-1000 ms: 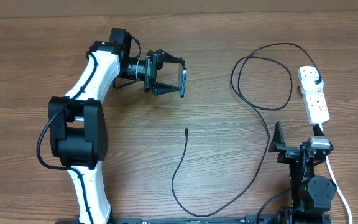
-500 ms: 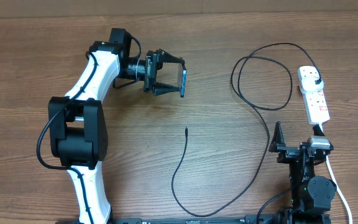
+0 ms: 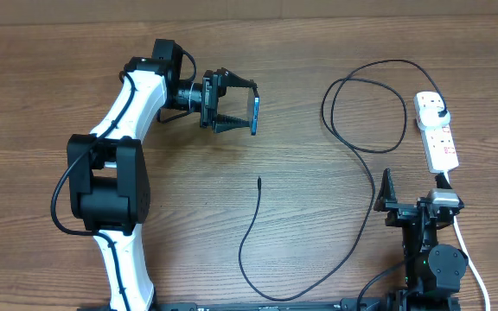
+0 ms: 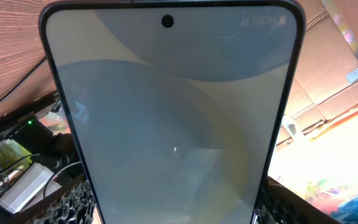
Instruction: Plug charger to phone and switch on socket
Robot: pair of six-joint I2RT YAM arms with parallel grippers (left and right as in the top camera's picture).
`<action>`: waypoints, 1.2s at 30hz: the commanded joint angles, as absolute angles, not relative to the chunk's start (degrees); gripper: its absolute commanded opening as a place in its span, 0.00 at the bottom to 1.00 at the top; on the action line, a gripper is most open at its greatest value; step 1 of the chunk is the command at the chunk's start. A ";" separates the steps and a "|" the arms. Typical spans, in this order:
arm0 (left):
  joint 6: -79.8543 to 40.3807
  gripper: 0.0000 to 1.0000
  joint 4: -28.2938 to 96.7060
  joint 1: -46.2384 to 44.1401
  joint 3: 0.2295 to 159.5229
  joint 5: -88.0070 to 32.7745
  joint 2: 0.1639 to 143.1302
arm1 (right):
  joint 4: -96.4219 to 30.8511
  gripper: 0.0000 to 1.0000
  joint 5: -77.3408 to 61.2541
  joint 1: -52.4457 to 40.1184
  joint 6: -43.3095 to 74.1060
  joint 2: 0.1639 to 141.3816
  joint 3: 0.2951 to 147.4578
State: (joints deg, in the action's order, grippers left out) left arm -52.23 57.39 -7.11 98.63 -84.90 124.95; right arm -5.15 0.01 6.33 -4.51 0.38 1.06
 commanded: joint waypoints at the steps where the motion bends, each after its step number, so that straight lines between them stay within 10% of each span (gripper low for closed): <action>1: -52.77 0.04 57.36 -6.94 100.29 -88.60 125.45 | -4.84 1.00 0.36 6.11 -4.58 0.23 0.45; 36: -52.71 0.04 57.34 -6.94 100.29 -89.43 125.45 | -4.82 1.00 0.36 6.11 -4.58 0.23 0.45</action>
State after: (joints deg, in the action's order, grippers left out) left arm -52.38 57.39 -7.11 98.63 -85.78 124.95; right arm -5.13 0.03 6.33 -4.49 0.38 1.06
